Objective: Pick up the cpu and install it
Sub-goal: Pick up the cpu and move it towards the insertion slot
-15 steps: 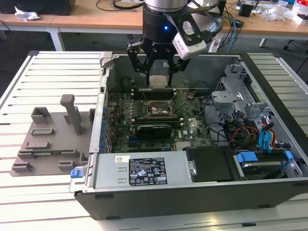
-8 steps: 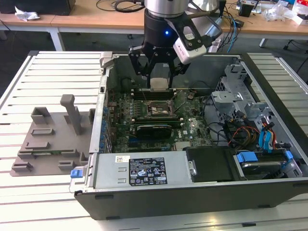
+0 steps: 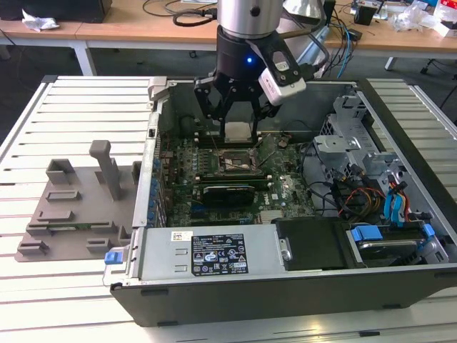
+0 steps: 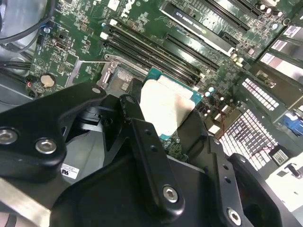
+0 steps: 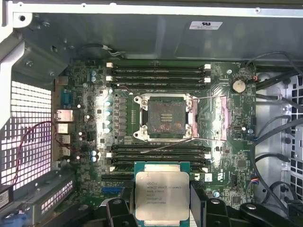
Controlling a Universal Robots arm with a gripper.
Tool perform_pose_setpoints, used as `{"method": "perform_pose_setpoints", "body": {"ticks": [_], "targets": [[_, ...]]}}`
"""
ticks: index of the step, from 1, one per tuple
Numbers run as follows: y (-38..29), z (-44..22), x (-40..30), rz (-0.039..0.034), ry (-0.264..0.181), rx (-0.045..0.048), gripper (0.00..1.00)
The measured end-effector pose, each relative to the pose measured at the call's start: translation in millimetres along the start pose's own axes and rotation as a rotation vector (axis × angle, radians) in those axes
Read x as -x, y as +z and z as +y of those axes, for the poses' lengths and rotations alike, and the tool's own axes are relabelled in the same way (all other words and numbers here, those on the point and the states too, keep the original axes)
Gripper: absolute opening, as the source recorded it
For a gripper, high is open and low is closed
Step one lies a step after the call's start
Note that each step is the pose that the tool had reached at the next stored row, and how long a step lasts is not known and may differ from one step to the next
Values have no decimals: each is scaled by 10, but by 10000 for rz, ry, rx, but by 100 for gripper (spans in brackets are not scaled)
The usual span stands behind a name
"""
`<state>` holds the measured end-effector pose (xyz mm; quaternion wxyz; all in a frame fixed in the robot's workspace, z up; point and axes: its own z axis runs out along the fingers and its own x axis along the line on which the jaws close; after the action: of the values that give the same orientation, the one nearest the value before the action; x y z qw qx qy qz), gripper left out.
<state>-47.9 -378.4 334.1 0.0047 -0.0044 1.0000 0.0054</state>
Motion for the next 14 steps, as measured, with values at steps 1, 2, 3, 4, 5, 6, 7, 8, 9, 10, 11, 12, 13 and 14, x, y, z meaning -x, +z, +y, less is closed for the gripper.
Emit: {"method": "perform_pose_setpoints", "body": {"ticks": [1, 2, 3, 4, 5, 6, 7, 8, 9, 10, 11, 12, 13, 14], "targets": [[14, 1, 3, -1, 0, 1, 55], [32, 2, 6, -1, 1, 2, 55], [57, 7, 12, 0, 0, 0, 55], [72, 13, 16, 1, 1, -2, 55], [86, 21, 22, 0, 1, 0, 55], [118, 61, 41, -1, 1, 1, 55], [155, 116, 54, 0, 0, 0, 55], [180, 153, 62, 0, 0, 1, 55], [212, 189, 69, 1, 0, 0, 55], [259, 227, 74, 0, 0, 1, 55], [285, 250, 78, 0, 0, 0, 55], [323, 287, 86, 0, 1, 1, 55], [371, 342, 106, 1, 1, 0, 55], [394, 367, 116, 1, 1, 1, 55]]}}
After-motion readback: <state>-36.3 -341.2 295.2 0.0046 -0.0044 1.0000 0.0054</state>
